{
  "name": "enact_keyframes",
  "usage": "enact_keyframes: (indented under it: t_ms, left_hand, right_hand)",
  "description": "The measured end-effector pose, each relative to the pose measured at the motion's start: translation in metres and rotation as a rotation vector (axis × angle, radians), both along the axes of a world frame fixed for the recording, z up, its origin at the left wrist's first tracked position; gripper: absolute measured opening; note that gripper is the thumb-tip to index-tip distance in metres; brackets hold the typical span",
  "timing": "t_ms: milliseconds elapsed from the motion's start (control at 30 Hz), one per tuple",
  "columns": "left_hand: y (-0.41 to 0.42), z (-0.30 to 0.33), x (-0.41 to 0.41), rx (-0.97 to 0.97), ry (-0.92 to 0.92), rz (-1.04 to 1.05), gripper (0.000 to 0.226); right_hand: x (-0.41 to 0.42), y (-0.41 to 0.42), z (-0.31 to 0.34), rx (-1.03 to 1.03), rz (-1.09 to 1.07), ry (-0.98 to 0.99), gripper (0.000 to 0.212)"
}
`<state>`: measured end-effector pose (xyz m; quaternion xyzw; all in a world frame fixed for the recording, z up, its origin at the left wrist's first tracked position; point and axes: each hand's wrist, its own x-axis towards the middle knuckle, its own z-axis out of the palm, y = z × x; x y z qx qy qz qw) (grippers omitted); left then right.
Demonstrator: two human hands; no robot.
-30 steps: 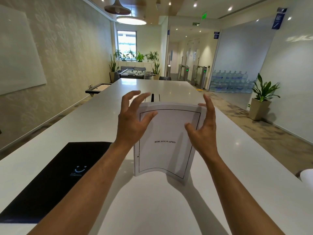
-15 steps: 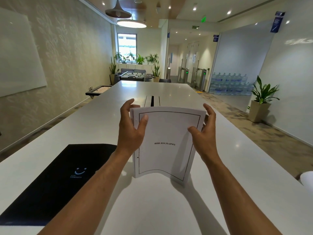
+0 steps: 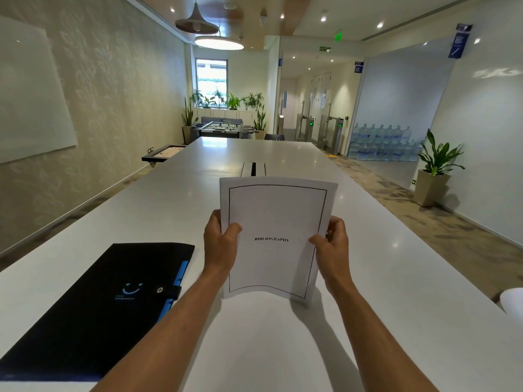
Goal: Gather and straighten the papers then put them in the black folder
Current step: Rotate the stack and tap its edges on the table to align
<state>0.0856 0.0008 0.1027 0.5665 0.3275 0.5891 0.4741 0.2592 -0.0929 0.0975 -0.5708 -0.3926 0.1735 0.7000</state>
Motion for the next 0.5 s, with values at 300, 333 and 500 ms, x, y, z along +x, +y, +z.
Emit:
enact_keyframes:
  t_ms: [300, 333, 500]
  left_hand:
    - [0.006, -0.006, -0.001, -0.039, 0.038, -0.021, 0.03]
    - [0.007, -0.008, -0.002, -0.061, 0.036, -0.044, 0.031]
    - [0.001, -0.011, 0.002, -0.018, 0.085, -0.036, 0.028]
  right_hand:
    - [-0.008, 0.005, -0.011, 0.005, 0.012, 0.002, 0.038]
    - [-0.007, 0.004, -0.013, 0.001, 0.023, 0.003, 0.037]
    - [-0.003, 0.005, -0.015, -0.014, 0.036, -0.014, 0.035]
